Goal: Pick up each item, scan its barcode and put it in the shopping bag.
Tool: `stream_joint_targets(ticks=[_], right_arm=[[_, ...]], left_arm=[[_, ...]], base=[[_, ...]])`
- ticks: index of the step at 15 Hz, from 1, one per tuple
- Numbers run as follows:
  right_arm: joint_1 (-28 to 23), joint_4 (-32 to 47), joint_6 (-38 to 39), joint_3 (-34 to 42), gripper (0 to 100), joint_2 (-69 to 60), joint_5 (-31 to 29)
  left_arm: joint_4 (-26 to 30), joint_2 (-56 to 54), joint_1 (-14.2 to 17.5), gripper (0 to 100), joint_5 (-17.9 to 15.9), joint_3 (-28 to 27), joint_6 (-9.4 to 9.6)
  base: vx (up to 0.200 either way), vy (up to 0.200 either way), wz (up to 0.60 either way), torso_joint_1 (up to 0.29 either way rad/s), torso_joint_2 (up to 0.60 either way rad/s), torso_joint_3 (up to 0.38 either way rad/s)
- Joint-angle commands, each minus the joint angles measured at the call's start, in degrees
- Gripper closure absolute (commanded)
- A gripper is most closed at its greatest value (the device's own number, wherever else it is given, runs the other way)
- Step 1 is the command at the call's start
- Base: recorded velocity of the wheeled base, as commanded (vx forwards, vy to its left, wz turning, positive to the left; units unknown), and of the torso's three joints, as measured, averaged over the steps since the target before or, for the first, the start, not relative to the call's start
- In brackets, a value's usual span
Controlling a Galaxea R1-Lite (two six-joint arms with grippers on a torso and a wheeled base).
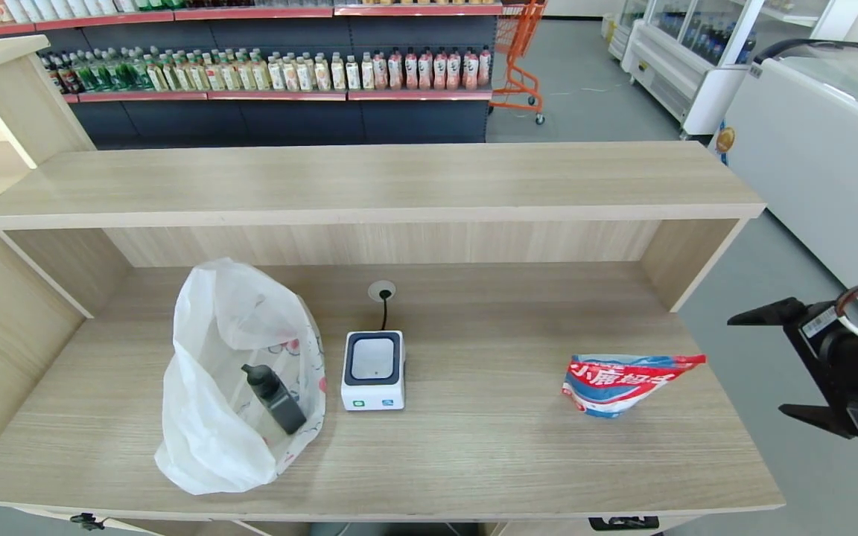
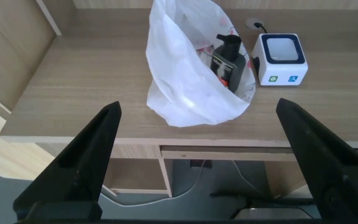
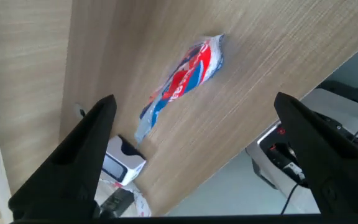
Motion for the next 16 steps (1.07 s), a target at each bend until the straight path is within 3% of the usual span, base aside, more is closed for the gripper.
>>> stream_joint_targets(ticks=[1,8,11,12,16], right_arm=[[0.81,0.02,0.99,-2.85,0,5.84,-0.75],[4.67,-3.50,0.20,-6.02,0,22.89,-3.38],[6.96,-9.56,-1.38,-6.19,0,28.78,-4.79],[7.57,-10.71,-2.26,-6.11,100,29.84,-5.32],[8.89,-13.87,-5.43,-6.72,100,33.97,-6.20]], left_arm=[[0.00,-0.02,0.05,0,0.04,0.00,0.02],[0.00,-0.02,0.05,0,0.04,0.00,0.02],[0.00,-0.02,-0.04,0,0.04,0.00,0.02],[0.00,-0.02,0.05,0,0.04,0.00,0.02],[0.00,-0.02,-0.04,0,0.04,0.00,0.02]], base=[[0.000,0.000,0.00,0.000,0.00,0.000],[0.000,0.000,0.00,0.000,0.00,0.000],[0.000,0.000,0.00,0.000,0.00,0.000],[0.000,0.000,0.00,0.000,0.00,0.000],[0.000,0.000,0.00,0.000,0.00,0.000]])
